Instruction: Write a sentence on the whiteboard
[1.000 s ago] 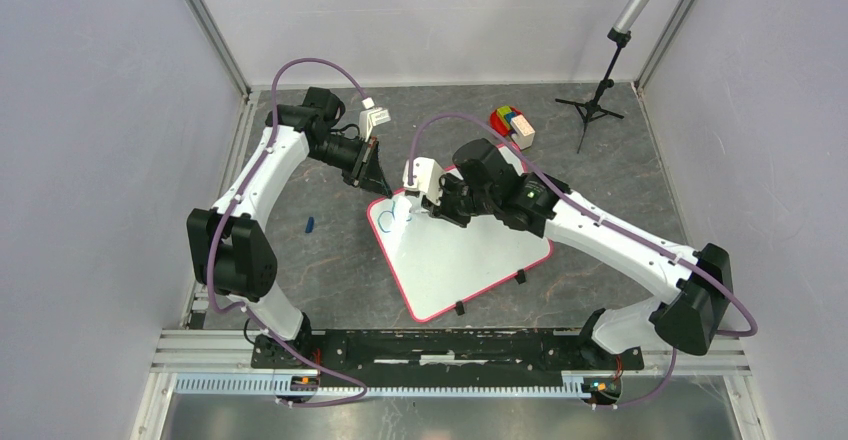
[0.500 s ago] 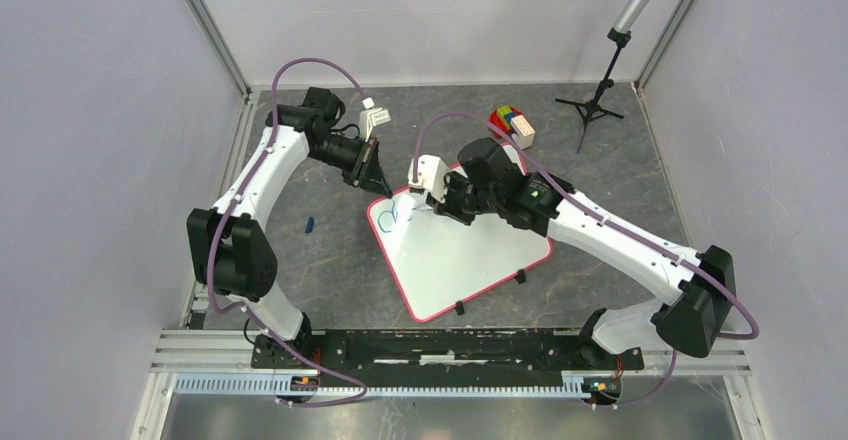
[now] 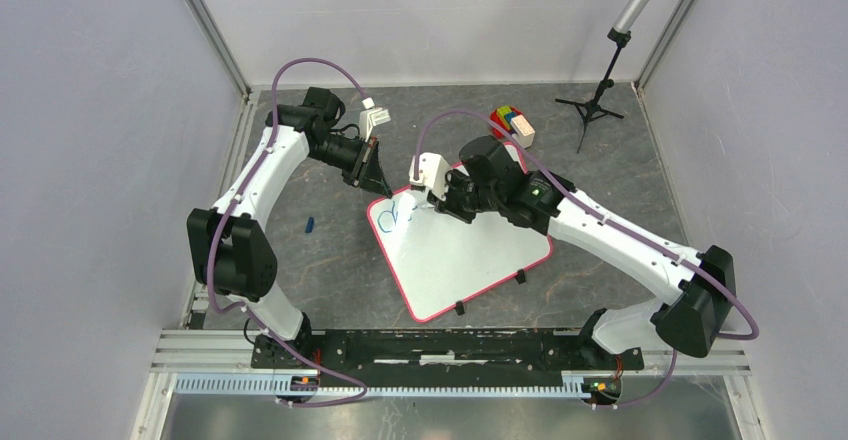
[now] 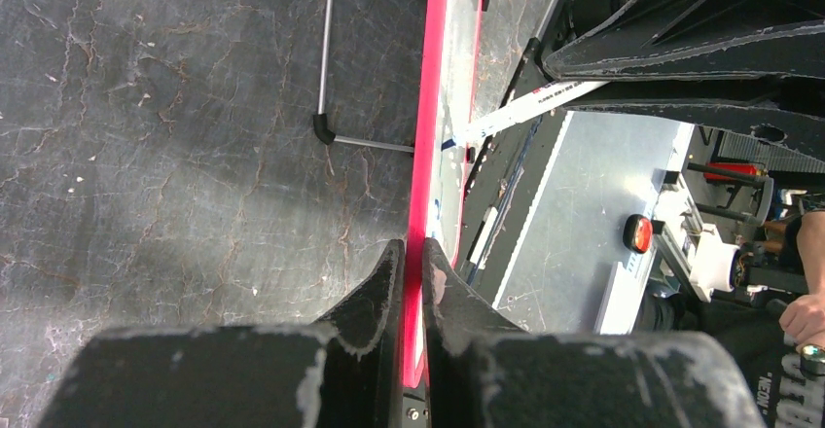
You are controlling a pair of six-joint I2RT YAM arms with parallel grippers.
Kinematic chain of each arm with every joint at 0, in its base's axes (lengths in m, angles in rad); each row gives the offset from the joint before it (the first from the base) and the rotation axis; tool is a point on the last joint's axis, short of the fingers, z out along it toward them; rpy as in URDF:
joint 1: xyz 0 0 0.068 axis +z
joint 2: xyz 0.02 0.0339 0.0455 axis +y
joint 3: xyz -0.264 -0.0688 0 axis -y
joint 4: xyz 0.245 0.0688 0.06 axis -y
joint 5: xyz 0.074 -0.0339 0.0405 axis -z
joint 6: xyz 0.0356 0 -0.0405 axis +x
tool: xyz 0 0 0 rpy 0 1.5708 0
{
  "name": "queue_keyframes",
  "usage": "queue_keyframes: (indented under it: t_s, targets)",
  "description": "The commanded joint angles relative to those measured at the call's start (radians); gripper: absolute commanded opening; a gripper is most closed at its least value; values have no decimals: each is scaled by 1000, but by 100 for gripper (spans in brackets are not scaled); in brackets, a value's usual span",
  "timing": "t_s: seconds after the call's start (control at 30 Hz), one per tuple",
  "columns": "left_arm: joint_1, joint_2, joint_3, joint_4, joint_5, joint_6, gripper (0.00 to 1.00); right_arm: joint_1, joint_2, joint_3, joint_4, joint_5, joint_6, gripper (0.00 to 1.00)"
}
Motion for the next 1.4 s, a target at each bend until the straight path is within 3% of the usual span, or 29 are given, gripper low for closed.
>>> queue_keyframes:
  t_s: [0.0, 0.4, 1.0, 1.37]
  targets:
    - [-24, -5, 2, -26, 22, 44, 2, -10, 23, 57, 27, 14, 7, 0]
    - [-23, -8, -1, -25, 16, 45, 2, 27, 50, 65, 25, -16, 13, 0]
    - [-24, -3, 4, -26, 13, 41, 3, 30, -29, -62, 24, 1, 11, 0]
    - [-24, -6, -2, -26, 15, 45, 2, 18, -43, -11, -13, 12, -5, 0]
